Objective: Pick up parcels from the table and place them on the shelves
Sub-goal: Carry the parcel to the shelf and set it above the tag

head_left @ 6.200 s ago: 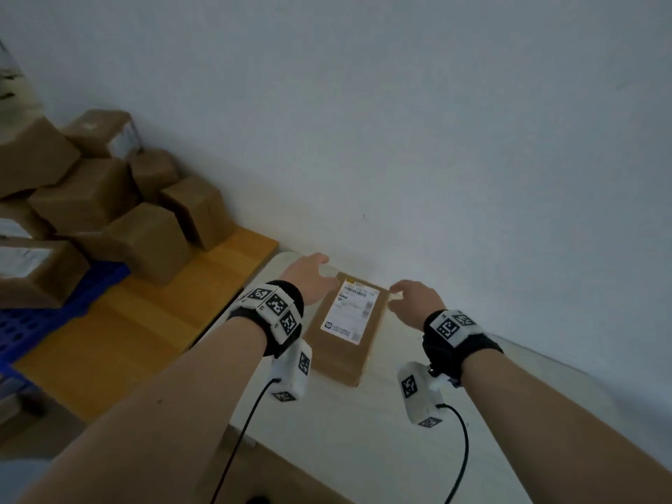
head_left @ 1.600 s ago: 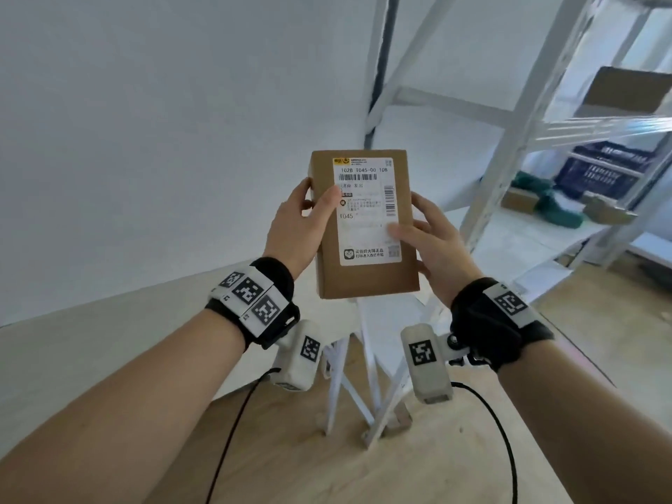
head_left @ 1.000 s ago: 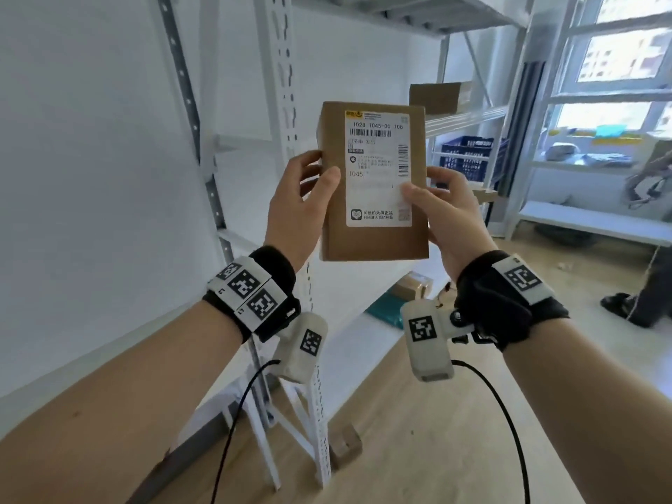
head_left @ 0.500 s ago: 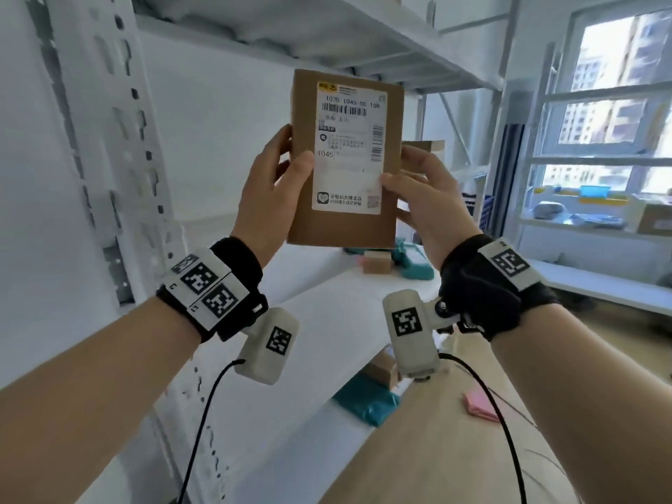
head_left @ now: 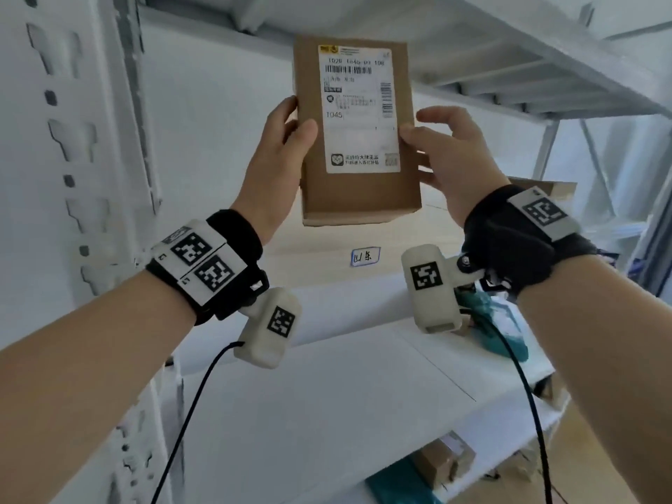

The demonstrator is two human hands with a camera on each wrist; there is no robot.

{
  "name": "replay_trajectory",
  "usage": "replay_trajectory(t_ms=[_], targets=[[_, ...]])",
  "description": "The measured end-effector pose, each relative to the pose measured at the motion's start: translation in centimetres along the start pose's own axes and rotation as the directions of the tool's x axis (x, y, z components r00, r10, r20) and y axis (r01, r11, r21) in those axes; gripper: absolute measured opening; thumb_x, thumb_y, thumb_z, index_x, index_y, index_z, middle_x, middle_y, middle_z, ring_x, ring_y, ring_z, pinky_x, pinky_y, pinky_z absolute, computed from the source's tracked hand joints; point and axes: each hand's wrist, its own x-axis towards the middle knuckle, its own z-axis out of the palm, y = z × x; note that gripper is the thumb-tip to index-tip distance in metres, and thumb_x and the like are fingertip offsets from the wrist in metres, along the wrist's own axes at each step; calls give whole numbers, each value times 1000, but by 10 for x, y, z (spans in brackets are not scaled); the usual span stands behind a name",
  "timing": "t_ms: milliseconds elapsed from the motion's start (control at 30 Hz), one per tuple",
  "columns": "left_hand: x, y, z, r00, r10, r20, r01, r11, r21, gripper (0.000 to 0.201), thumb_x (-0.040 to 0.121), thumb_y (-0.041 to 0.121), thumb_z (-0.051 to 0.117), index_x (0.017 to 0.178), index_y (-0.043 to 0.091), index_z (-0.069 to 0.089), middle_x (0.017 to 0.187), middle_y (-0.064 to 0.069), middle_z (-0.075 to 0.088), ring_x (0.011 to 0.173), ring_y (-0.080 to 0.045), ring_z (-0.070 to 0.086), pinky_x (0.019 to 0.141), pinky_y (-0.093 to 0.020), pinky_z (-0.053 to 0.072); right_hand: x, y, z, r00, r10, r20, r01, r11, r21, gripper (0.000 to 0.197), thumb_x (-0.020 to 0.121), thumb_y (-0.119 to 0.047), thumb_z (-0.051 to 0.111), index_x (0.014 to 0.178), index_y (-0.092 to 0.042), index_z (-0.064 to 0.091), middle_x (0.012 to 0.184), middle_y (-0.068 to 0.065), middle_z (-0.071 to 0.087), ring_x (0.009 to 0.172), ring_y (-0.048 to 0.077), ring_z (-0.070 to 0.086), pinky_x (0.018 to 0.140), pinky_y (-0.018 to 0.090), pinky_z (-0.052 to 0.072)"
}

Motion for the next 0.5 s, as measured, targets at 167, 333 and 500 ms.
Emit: replay_trajectory(t_ms=[167, 333, 500], targets=[[19, -9, 24, 997, -44, -63, 50, 993, 103, 32, 101, 42, 30, 128, 37, 48, 108, 29, 63, 89, 20, 61, 84, -23, 48, 51, 27, -14, 987, 40, 154, -41, 999, 2, 21, 92, -21, 58, 112, -15, 53, 92, -2, 67, 75, 11, 66, 55, 17, 52], [30, -24, 59, 982, -145, -122, 168, 963, 211, 78, 79, 75, 32, 144, 33, 42, 138, 16, 56, 128, -4, 51, 112, -35, 34, 84, 52, -36, 933, 134, 334, -132, 991, -28, 31, 91, -21, 61, 119, -11, 59, 93, -2, 67, 73, 11, 65, 52, 17, 52], [37, -31, 80, 937, -244, -249, 303, 923, 237, 73, 82, 73, 31, 143, 36, 44, 145, 10, 52, 135, -14, 46, 116, -38, 29, 106, 70, -49, 870, 197, 452, -218, 976, -6, 17, 88, -23, 62, 102, -14, 67, 88, -3, 69, 70, 10, 65, 54, 17, 51]])
